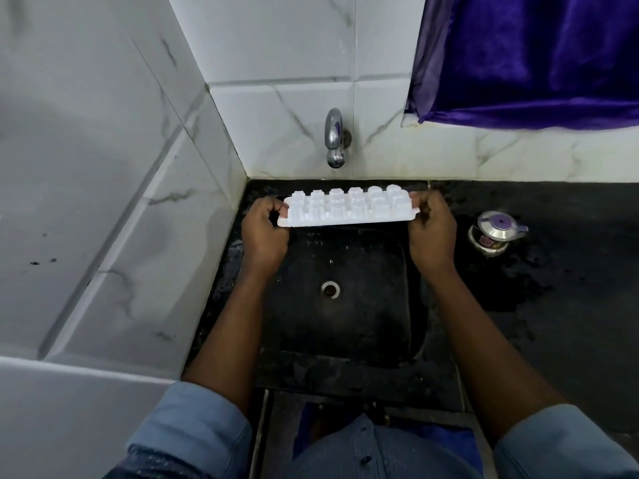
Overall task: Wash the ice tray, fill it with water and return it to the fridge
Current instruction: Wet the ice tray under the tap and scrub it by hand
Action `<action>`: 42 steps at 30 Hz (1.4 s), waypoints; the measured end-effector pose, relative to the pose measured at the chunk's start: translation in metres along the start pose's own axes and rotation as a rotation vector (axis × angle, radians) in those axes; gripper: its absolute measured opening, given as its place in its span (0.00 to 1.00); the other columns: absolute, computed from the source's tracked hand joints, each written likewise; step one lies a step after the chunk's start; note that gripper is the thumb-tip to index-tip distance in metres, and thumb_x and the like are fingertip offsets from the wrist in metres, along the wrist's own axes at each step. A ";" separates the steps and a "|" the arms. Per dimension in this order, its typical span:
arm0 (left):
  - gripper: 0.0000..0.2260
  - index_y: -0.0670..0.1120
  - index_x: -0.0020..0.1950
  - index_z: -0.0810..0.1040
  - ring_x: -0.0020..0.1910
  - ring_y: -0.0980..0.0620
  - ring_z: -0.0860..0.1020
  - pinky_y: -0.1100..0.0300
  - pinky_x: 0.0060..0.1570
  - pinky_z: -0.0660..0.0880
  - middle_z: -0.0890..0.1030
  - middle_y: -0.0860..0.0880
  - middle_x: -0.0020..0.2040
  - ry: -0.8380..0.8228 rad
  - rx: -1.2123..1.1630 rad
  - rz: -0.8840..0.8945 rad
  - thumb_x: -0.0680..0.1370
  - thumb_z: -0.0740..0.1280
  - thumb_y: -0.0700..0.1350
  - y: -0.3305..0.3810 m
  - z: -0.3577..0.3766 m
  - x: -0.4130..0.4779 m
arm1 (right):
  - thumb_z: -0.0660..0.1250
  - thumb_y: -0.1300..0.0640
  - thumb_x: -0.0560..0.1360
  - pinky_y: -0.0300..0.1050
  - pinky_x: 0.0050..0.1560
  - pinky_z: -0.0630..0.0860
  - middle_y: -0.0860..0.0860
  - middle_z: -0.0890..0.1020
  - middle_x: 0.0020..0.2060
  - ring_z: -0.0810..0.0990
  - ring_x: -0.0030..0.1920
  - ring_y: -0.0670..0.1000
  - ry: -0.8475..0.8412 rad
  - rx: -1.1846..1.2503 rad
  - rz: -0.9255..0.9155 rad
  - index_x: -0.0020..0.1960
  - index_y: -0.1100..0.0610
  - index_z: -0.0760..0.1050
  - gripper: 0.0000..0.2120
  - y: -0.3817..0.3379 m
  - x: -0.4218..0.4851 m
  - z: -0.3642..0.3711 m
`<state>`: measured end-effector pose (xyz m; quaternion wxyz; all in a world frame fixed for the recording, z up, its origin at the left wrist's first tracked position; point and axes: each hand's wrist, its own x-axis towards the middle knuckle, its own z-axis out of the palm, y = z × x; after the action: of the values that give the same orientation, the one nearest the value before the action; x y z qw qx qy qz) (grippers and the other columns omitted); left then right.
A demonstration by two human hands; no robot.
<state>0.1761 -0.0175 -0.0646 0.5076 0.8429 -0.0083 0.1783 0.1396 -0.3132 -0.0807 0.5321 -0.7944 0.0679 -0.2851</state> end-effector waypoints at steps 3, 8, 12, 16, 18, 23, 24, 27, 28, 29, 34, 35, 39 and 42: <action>0.15 0.45 0.43 0.77 0.51 0.45 0.83 0.43 0.54 0.81 0.84 0.46 0.49 0.001 0.002 0.011 0.68 0.66 0.25 0.002 -0.002 -0.002 | 0.66 0.69 0.77 0.36 0.54 0.75 0.53 0.84 0.53 0.83 0.55 0.49 0.010 0.023 -0.007 0.51 0.59 0.76 0.06 -0.001 -0.001 -0.001; 0.16 0.45 0.43 0.76 0.51 0.45 0.83 0.43 0.53 0.81 0.84 0.46 0.49 -0.008 -0.003 0.017 0.67 0.66 0.24 0.003 -0.003 -0.004 | 0.65 0.71 0.76 0.32 0.52 0.73 0.54 0.84 0.53 0.82 0.52 0.44 0.042 0.035 -0.002 0.49 0.60 0.75 0.08 -0.006 -0.005 -0.003; 0.16 0.46 0.43 0.77 0.52 0.47 0.83 0.44 0.55 0.81 0.84 0.48 0.49 0.011 -0.015 0.040 0.67 0.66 0.25 0.008 -0.005 -0.005 | 0.66 0.69 0.78 0.40 0.54 0.77 0.55 0.83 0.53 0.83 0.54 0.50 0.043 0.096 -0.005 0.48 0.58 0.74 0.07 -0.006 -0.004 -0.004; 0.15 0.46 0.43 0.77 0.52 0.48 0.83 0.44 0.55 0.81 0.85 0.49 0.49 0.009 -0.046 0.036 0.68 0.67 0.25 0.009 -0.006 -0.007 | 0.66 0.70 0.77 0.46 0.54 0.78 0.54 0.82 0.53 0.82 0.55 0.53 0.042 0.115 -0.009 0.48 0.55 0.72 0.10 -0.005 -0.004 -0.005; 0.15 0.46 0.43 0.78 0.52 0.47 0.84 0.43 0.56 0.81 0.85 0.49 0.49 0.004 -0.062 0.017 0.68 0.68 0.25 0.008 -0.006 -0.008 | 0.66 0.70 0.77 0.46 0.55 0.78 0.53 0.82 0.54 0.82 0.56 0.52 0.045 0.107 -0.011 0.48 0.53 0.73 0.12 -0.005 -0.005 -0.007; 0.10 0.45 0.43 0.78 0.51 0.46 0.84 0.44 0.56 0.81 0.85 0.47 0.49 0.015 -0.088 -0.002 0.71 0.70 0.29 0.014 -0.007 -0.011 | 0.65 0.72 0.75 0.40 0.55 0.76 0.53 0.80 0.54 0.80 0.56 0.48 0.038 0.070 -0.033 0.47 0.57 0.73 0.11 -0.007 -0.005 -0.010; 0.09 0.43 0.43 0.78 0.51 0.46 0.84 0.44 0.56 0.81 0.85 0.47 0.49 0.020 -0.091 0.006 0.71 0.70 0.30 0.014 -0.007 -0.011 | 0.65 0.73 0.74 0.38 0.55 0.75 0.54 0.79 0.54 0.80 0.56 0.48 0.031 0.064 -0.036 0.47 0.57 0.74 0.12 -0.009 -0.005 -0.012; 0.09 0.45 0.42 0.78 0.50 0.46 0.84 0.41 0.55 0.81 0.85 0.48 0.48 0.042 -0.103 0.001 0.72 0.70 0.31 0.013 -0.006 -0.008 | 0.64 0.75 0.73 0.31 0.55 0.72 0.53 0.76 0.56 0.79 0.56 0.48 0.003 0.036 -0.049 0.48 0.58 0.74 0.13 -0.014 -0.004 -0.015; 0.10 0.47 0.42 0.78 0.50 0.47 0.84 0.41 0.55 0.81 0.85 0.49 0.49 0.047 -0.097 -0.005 0.71 0.71 0.31 0.013 -0.006 -0.008 | 0.64 0.76 0.72 0.30 0.55 0.71 0.53 0.75 0.57 0.78 0.56 0.48 -0.005 0.033 -0.048 0.47 0.58 0.74 0.14 -0.015 -0.004 -0.016; 0.12 0.49 0.41 0.78 0.51 0.47 0.84 0.41 0.55 0.81 0.85 0.50 0.49 0.050 -0.092 -0.011 0.71 0.71 0.31 0.013 -0.007 -0.007 | 0.63 0.76 0.72 0.30 0.55 0.71 0.53 0.74 0.58 0.78 0.56 0.48 -0.010 0.033 -0.047 0.47 0.57 0.74 0.15 -0.016 -0.003 -0.017; 0.14 0.50 0.40 0.78 0.52 0.48 0.85 0.41 0.53 0.82 0.86 0.52 0.50 0.035 -0.090 0.015 0.70 0.72 0.30 0.016 -0.008 -0.007 | 0.62 0.78 0.70 0.31 0.56 0.71 0.53 0.74 0.59 0.75 0.57 0.35 -0.009 0.020 -0.037 0.47 0.57 0.74 0.17 -0.014 -0.003 -0.019; 0.12 0.48 0.39 0.78 0.53 0.48 0.85 0.42 0.53 0.82 0.86 0.53 0.50 0.031 -0.094 0.030 0.70 0.72 0.32 0.017 -0.008 -0.007 | 0.62 0.78 0.70 0.31 0.57 0.72 0.53 0.75 0.59 0.75 0.58 0.33 -0.016 0.021 -0.040 0.47 0.57 0.74 0.17 -0.014 -0.003 -0.020; 0.12 0.48 0.38 0.78 0.58 0.50 0.84 0.43 0.58 0.81 0.86 0.52 0.55 0.042 -0.102 0.026 0.71 0.74 0.32 0.012 -0.007 -0.005 | 0.62 0.78 0.71 0.38 0.59 0.74 0.52 0.77 0.60 0.78 0.61 0.39 -0.059 0.051 -0.008 0.46 0.55 0.72 0.19 -0.007 -0.002 -0.020; 0.14 0.50 0.37 0.78 0.61 0.52 0.83 0.42 0.60 0.80 0.85 0.50 0.57 0.033 -0.089 0.020 0.71 0.74 0.31 0.007 -0.009 -0.006 | 0.62 0.78 0.71 0.34 0.58 0.73 0.52 0.76 0.60 0.77 0.59 0.39 -0.072 0.035 0.007 0.46 0.55 0.72 0.18 -0.007 -0.005 -0.019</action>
<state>0.1665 -0.0138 -0.0570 0.5429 0.8162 -0.0160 0.1968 0.1243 -0.3240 -0.0712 0.5489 -0.7945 0.0468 -0.2556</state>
